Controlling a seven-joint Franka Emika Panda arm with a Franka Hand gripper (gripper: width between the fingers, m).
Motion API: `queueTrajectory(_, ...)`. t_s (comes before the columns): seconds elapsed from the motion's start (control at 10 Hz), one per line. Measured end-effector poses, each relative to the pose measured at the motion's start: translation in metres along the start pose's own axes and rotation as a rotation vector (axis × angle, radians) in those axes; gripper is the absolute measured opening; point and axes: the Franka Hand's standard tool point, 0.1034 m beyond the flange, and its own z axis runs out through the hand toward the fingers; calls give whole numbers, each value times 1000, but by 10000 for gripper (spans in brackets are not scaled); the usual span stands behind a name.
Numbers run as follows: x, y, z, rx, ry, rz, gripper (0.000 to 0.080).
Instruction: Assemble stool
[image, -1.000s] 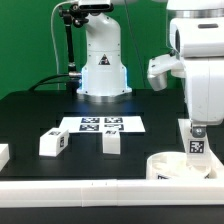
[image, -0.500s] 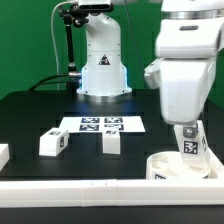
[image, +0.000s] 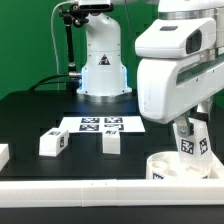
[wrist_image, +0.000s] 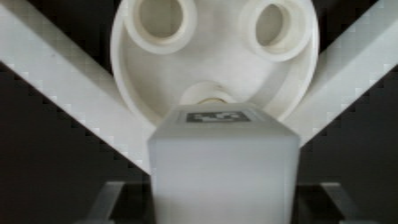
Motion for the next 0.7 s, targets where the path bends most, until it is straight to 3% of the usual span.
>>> queueTrajectory(0.3, 0, 0, 0, 4, 3, 232, 338)
queueTrajectory(0.5, 0, 1, 0, 30, 17, 387, 338)
queueTrajectory(0.7, 1, 1, 0, 32, 24, 599, 338)
